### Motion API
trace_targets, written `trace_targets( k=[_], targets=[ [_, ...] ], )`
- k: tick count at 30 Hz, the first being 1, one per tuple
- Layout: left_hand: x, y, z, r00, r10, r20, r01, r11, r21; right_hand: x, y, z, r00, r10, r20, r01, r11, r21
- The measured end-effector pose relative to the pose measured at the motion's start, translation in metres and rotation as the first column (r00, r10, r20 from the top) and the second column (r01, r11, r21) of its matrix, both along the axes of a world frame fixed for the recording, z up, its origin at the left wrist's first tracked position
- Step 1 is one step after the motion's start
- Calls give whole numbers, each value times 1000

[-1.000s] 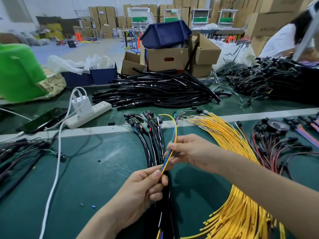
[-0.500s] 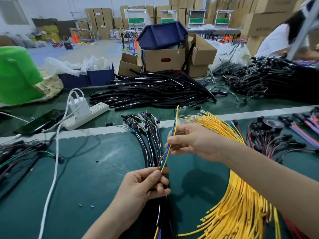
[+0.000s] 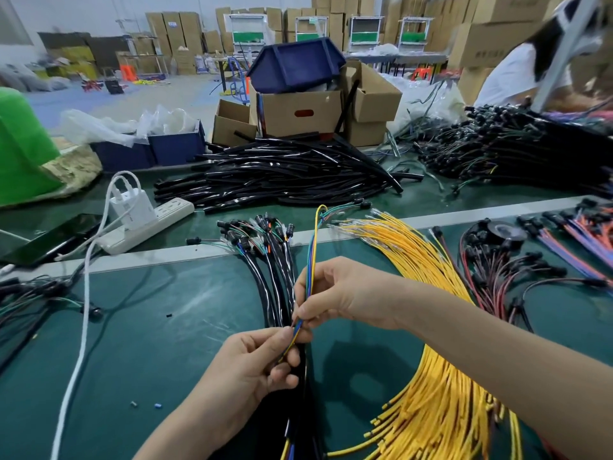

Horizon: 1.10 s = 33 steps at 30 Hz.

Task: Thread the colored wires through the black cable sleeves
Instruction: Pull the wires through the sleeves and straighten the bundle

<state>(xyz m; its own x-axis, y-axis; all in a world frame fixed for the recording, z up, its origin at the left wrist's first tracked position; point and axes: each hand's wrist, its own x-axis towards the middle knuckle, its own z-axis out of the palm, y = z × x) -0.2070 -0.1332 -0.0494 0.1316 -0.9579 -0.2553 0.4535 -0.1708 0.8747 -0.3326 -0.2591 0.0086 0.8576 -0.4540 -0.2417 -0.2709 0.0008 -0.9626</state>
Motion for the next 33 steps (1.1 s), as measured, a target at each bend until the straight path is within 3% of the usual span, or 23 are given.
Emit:
trace_targets(
  k=[5,7,9,11,12,15,25,33],
  targets=[
    [-2,1,-2,999,1,50,3,997,-71,-22,-24,17,994,48,-99,-48,999,1],
    [-2,0,-4,998,3,55,1,997,-80,-42,-55,26,977,-144,-160,122,983,-140],
    [-1,0,-4,998,-1,56,5,997,-82,-71,-92,25,857,-474,-203,361,833,-419],
    [-2,0,-6,999,-2,50,7,996,-85,-101,-121,15,642,-705,-301,328,607,-724],
    [-2,1,-6,999,-3,44,7,996,-89,-112,-129,8,564,-739,-368,257,581,-772],
    [0,1,-7,1000,-6,24,8,995,-98,-126,-131,-9,491,-732,-473,265,643,-719],
    [-1,-1,-8,1000,-6,31,9,996,-93,-132,-141,-11,417,-772,-480,420,632,-652],
    [-3,-1,-6,999,-11,39,14,996,-91,-134,-140,-6,418,-692,-588,267,712,-649]
  ],
)
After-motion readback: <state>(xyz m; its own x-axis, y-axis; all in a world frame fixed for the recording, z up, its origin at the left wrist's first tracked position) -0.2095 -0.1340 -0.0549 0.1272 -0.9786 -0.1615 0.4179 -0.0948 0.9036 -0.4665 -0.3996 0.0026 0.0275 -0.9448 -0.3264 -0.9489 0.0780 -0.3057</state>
